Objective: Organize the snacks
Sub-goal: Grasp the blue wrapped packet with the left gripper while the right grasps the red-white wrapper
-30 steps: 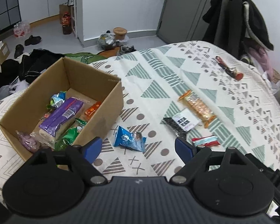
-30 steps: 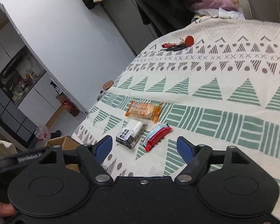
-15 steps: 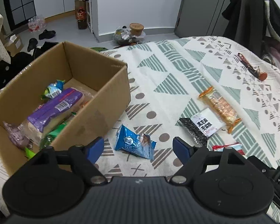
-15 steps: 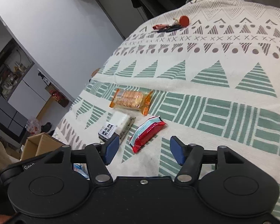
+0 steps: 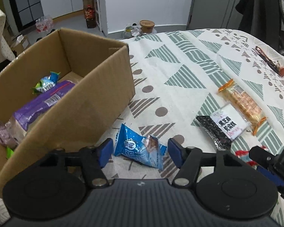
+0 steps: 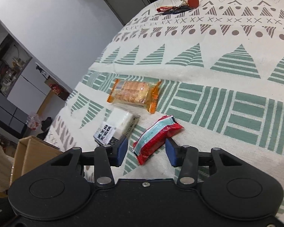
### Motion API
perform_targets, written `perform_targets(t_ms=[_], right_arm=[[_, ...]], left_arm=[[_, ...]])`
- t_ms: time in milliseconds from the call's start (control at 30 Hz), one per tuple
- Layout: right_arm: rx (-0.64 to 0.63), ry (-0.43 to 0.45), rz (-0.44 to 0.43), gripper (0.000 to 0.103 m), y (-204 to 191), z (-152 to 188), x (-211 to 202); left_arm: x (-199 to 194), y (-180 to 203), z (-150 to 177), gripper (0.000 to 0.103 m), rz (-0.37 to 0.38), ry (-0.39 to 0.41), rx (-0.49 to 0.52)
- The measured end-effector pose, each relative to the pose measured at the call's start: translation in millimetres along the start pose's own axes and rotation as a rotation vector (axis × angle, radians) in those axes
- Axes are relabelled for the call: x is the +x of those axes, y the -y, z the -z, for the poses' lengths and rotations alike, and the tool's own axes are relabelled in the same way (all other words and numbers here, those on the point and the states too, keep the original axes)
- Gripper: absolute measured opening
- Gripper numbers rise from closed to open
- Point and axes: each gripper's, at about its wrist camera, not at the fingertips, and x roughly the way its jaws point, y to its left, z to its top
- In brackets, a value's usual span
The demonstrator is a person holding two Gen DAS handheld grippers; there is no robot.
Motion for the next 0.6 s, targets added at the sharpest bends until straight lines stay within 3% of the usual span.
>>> perform_targets(t_ms=[200, 267, 500, 600], right_arm=[[-0.048, 0.011, 0.024, 0.044, -8, -2, 7], [-0.061, 0.012, 0.032, 0.043, -10, -2, 8], [-0.120, 0.016, 0.095, 0.023, -15, -4, 16], [-0.147, 0.014, 0.111, 0.022, -21, -3, 12]], left_arm=[[5, -4, 2, 0.041, -0.011, 0.014, -0.042], [3, -5, 2, 0.039, -0.008, 0.017, -0.051], [-8, -12, 6, 0.037, 0.045, 0.021, -0.080], [-21, -19, 6, 0.037, 0.078, 0.024, -0.098]])
